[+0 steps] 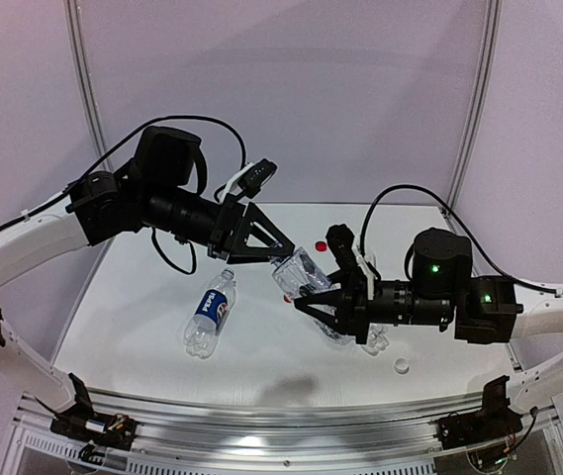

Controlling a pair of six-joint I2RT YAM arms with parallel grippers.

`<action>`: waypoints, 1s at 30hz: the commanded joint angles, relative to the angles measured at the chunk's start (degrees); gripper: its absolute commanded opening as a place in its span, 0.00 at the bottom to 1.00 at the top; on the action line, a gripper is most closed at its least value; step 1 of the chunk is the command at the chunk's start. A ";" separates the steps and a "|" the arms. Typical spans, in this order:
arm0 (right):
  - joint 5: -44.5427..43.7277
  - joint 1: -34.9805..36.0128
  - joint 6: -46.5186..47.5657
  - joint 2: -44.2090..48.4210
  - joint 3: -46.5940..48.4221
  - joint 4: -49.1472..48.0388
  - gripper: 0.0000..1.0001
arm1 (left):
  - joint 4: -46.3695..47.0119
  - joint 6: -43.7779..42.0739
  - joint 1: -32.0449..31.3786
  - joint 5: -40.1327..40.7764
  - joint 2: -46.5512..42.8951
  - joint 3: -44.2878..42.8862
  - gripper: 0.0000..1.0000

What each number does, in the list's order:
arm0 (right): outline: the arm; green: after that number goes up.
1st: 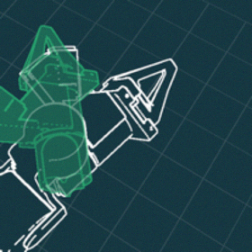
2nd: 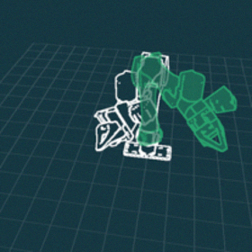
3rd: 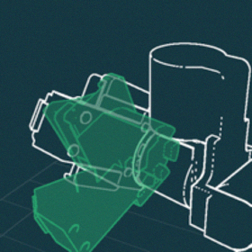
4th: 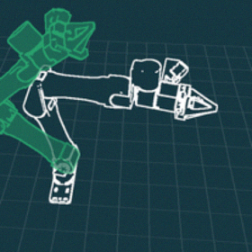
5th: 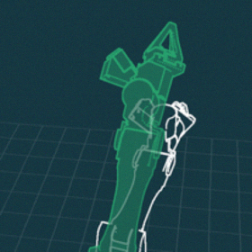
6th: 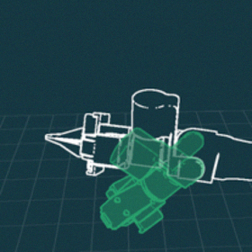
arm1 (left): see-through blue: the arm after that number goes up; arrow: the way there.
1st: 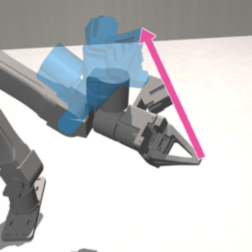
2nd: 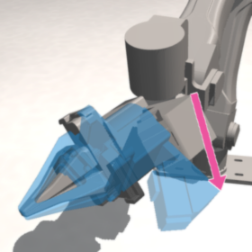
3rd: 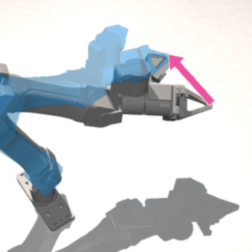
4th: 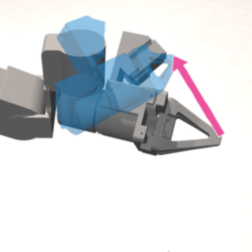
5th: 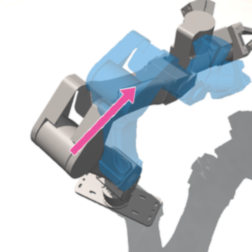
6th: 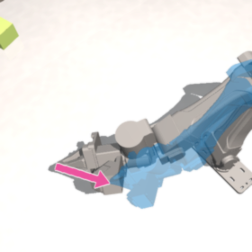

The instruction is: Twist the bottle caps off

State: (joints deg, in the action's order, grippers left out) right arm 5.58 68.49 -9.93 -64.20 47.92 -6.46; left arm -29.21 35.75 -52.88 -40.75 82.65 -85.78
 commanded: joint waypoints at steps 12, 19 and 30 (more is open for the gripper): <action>-2.76 -0.29 -1.02 -0.68 1.86 -0.92 0.58 | 0.47 0.00 -0.02 -0.75 0.85 -0.23 0.08; -4.37 -0.34 -3.16 2.83 2.69 5.97 1.00 | -0.69 0.46 4.25 5.00 -1.28 1.44 0.07; -23.80 -0.35 -7.88 14.23 -1.60 15.71 1.00 | -23.18 -9.14 19.48 25.99 -5.88 -3.60 0.04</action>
State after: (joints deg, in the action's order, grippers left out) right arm -10.07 68.45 -14.46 -52.75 48.69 4.05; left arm -40.29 32.21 -39.07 -27.00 80.64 -87.11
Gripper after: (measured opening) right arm 0.995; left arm 0.317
